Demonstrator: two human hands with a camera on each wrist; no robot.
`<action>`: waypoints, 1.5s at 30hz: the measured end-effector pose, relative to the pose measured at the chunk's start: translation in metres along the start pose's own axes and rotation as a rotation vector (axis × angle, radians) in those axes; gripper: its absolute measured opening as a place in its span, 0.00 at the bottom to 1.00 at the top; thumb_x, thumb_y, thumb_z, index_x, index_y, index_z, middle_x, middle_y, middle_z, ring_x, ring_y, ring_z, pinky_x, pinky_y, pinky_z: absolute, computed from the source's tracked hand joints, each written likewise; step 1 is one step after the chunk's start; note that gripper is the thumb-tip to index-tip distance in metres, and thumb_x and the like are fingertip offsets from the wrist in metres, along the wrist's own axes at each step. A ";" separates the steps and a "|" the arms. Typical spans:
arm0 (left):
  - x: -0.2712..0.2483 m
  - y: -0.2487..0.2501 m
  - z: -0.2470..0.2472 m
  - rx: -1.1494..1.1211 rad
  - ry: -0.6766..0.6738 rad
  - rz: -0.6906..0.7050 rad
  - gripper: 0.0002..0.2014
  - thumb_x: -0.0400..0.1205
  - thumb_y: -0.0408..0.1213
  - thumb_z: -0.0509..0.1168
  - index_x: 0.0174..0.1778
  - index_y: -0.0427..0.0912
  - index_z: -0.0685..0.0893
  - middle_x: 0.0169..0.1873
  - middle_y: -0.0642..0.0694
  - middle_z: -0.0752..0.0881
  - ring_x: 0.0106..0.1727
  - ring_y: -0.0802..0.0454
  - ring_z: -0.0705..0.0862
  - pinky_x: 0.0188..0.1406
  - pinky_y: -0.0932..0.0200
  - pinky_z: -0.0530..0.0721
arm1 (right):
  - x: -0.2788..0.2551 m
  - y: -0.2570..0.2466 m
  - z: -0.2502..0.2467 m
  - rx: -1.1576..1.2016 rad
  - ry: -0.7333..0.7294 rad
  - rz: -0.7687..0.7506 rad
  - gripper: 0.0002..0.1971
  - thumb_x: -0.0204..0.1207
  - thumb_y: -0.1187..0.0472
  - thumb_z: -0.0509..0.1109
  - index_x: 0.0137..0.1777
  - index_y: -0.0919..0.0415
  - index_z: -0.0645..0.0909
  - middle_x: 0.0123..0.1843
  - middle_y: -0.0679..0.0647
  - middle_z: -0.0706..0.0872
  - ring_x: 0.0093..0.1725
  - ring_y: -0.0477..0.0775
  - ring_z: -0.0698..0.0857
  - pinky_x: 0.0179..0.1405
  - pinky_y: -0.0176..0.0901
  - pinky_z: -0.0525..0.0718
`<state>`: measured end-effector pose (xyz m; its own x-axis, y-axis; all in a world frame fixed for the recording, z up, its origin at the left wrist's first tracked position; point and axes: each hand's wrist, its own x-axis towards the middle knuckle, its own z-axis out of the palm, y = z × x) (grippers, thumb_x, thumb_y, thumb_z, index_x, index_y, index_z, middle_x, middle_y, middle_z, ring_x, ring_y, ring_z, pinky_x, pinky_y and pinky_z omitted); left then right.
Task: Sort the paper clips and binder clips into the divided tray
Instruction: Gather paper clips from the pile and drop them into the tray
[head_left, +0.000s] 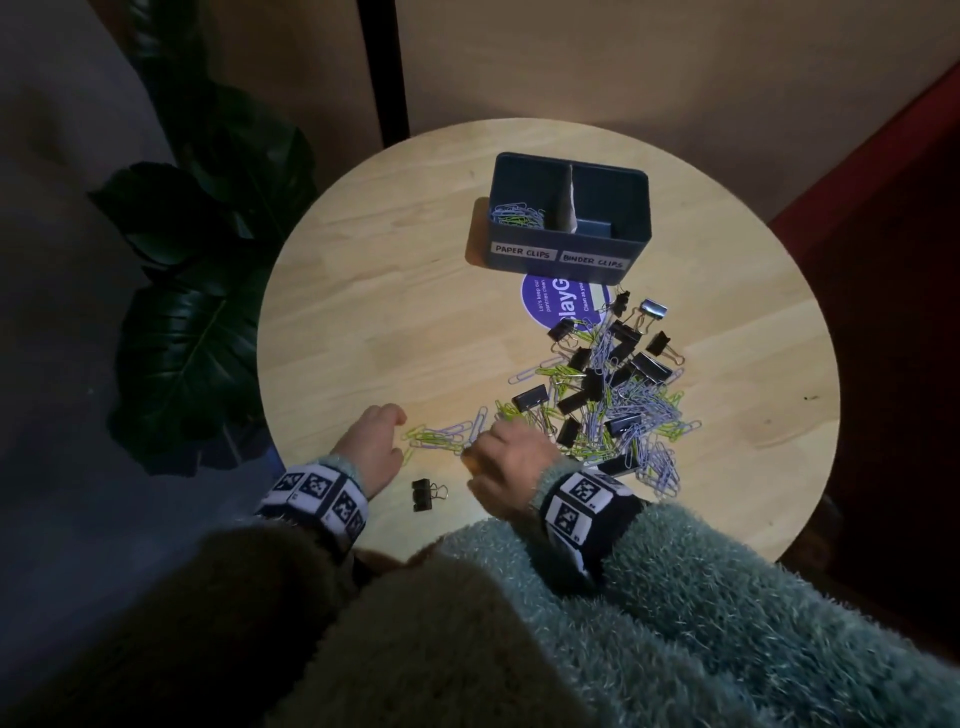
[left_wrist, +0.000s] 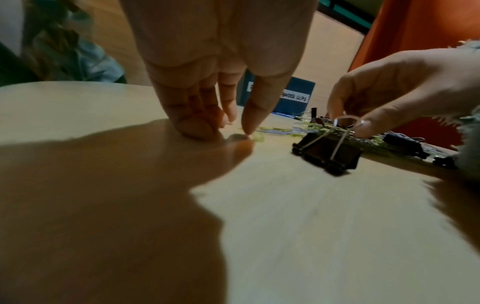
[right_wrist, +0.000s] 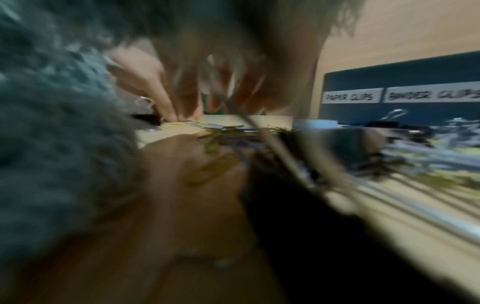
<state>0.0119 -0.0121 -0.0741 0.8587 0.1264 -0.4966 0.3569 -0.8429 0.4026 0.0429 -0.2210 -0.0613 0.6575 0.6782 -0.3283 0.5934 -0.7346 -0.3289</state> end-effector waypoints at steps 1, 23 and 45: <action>0.002 0.005 0.002 -0.006 -0.009 0.009 0.19 0.78 0.25 0.61 0.66 0.40 0.75 0.61 0.40 0.77 0.61 0.43 0.78 0.61 0.57 0.75 | -0.001 0.000 0.000 0.019 -0.082 -0.056 0.17 0.79 0.47 0.63 0.64 0.52 0.77 0.59 0.51 0.80 0.61 0.52 0.76 0.68 0.49 0.74; 0.027 0.072 0.024 0.046 -0.027 0.200 0.29 0.80 0.35 0.66 0.77 0.43 0.68 0.64 0.40 0.72 0.67 0.43 0.72 0.70 0.52 0.73 | -0.049 0.043 -0.039 0.264 -0.540 0.401 0.12 0.78 0.56 0.66 0.55 0.56 0.87 0.57 0.53 0.89 0.55 0.53 0.86 0.57 0.45 0.85; 0.008 0.094 0.049 0.156 0.000 0.222 0.49 0.62 0.59 0.77 0.77 0.51 0.61 0.70 0.47 0.68 0.71 0.47 0.68 0.71 0.50 0.73 | -0.056 0.044 -0.026 0.195 -0.237 0.417 0.32 0.63 0.33 0.74 0.58 0.53 0.72 0.55 0.49 0.83 0.52 0.53 0.82 0.55 0.46 0.81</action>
<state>0.0344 -0.1160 -0.0776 0.9097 -0.0703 -0.4092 0.0992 -0.9203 0.3785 0.0445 -0.2923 -0.0342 0.6832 0.3319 -0.6505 0.1910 -0.9410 -0.2794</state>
